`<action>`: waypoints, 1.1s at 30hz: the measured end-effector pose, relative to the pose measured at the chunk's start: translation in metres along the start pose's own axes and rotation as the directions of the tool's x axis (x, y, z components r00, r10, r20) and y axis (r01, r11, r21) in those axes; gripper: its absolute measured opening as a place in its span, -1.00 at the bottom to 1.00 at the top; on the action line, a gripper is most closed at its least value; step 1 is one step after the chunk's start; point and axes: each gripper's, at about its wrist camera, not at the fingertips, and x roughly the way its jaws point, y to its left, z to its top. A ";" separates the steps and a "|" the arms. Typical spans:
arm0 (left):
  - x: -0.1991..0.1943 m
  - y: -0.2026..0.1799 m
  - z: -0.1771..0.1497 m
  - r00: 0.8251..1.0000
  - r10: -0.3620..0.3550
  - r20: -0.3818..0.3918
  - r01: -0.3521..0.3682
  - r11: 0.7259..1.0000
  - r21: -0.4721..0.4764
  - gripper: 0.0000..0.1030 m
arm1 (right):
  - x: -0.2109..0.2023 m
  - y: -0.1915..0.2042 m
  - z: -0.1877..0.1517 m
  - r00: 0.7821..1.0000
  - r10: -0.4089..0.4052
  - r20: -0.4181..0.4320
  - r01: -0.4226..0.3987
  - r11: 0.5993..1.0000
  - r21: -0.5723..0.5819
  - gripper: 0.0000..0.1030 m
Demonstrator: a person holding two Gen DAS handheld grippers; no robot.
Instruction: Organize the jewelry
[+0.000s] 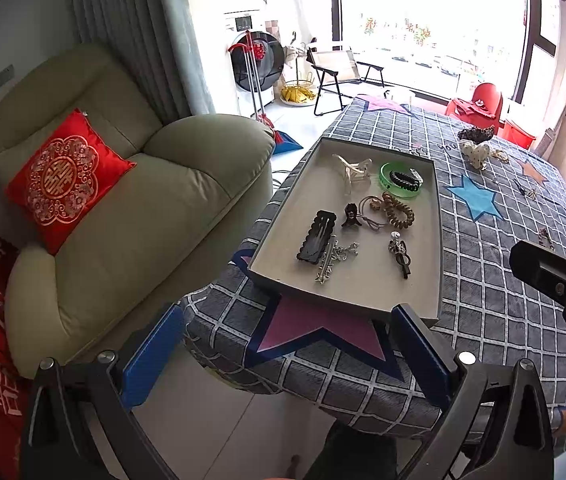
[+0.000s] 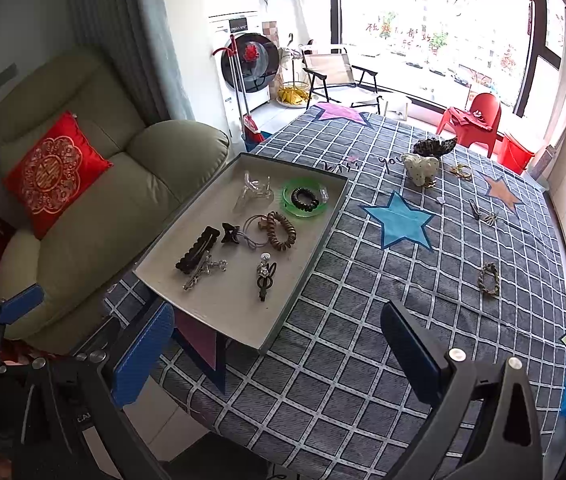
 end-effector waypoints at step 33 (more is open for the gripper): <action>0.007 -0.002 0.000 1.000 -0.001 -0.008 0.001 1.000 0.005 1.00 | 0.005 0.004 -0.003 1.000 0.005 -0.009 -0.005 1.000 0.007 0.99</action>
